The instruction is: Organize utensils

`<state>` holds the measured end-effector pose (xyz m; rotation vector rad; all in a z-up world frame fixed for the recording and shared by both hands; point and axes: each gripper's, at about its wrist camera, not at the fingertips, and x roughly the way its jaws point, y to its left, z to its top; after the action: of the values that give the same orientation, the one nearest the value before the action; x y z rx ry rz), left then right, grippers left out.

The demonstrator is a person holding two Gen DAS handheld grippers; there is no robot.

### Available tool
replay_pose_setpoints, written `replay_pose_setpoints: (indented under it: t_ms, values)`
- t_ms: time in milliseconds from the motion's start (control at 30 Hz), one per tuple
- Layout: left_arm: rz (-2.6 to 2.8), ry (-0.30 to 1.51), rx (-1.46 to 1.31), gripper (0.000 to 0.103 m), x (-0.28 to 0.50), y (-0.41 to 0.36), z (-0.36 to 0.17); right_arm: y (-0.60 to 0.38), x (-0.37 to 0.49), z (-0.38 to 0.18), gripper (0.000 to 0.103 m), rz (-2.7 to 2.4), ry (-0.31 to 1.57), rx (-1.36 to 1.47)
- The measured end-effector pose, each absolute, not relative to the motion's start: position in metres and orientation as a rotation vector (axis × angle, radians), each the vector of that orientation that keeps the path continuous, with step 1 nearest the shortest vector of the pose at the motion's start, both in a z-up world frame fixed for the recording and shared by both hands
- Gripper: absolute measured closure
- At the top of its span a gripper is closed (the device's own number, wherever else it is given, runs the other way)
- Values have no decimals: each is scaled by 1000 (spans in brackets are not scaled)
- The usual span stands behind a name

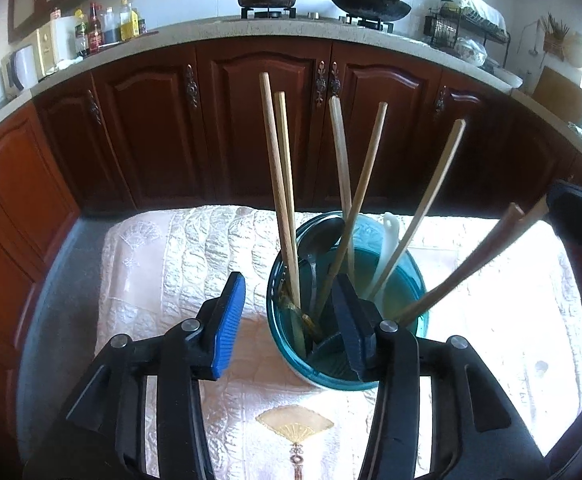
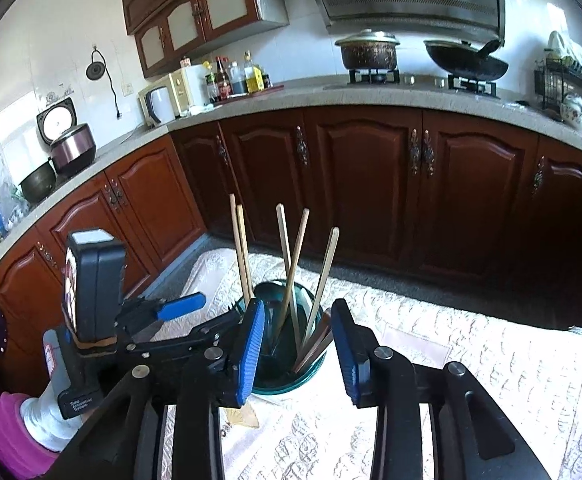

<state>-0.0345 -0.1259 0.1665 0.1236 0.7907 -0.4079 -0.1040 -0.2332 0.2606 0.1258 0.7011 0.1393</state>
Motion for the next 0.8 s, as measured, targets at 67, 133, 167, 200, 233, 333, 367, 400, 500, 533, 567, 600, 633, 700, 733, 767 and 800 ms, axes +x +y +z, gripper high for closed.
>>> replay_pose_setpoints:
  t_ms: [67, 133, 167, 200, 233, 333, 367, 400, 500, 533, 567, 600, 633, 700, 733, 767, 800]
  values:
    - [-406, 781, 124, 58, -40, -124, 171, -232, -108, 265, 69, 139, 687, 128]
    - [-400, 766, 130, 58, -46, -122, 175, -229, -113, 267, 68, 139, 676, 126]
    - [-395, 757, 134, 58, -49, -120, 177, -227, -115, 268, 66, 139, 671, 123]
    - [-392, 749, 135, 58, -52, -119, 179, -226, -117, 268, 65, 137, 667, 120]
    - [-389, 743, 134, 58, -55, -118, 182, -224, -119, 268, 64, 133, 664, 119]
    - [-383, 731, 128, 58, -63, -112, 186, -220, -124, 264, 63, 132, 666, 130]
    - [-381, 724, 124, 58, -66, -110, 188, -218, -126, 261, 63, 130, 669, 136]
    - [-377, 718, 123, 58, -69, -107, 190, -217, -128, 260, 63, 129, 671, 137]
    - [-366, 709, 117, 58, -76, -101, 194, -213, -132, 253, 62, 118, 680, 142]
    - [-362, 708, 112, 58, -79, -99, 195, -213, -132, 251, 62, 114, 682, 144]
    - [-358, 707, 109, 58, -81, -97, 196, -211, -133, 247, 62, 110, 687, 147]
    - [-351, 704, 106, 58, -84, -95, 197, -210, -134, 245, 62, 110, 692, 148]
    - [-345, 701, 105, 58, -86, -94, 198, -208, -135, 242, 62, 109, 700, 147]
    - [-337, 696, 101, 58, -91, -92, 201, -205, -136, 237, 62, 103, 709, 142]
    - [-336, 695, 98, 58, -93, -90, 201, -203, -137, 235, 62, 99, 712, 141]
    - [-334, 694, 96, 58, -95, -88, 202, -202, -137, 232, 62, 96, 715, 144]
    - [-331, 693, 96, 58, -95, -88, 203, -202, -137, 231, 62, 93, 717, 149]
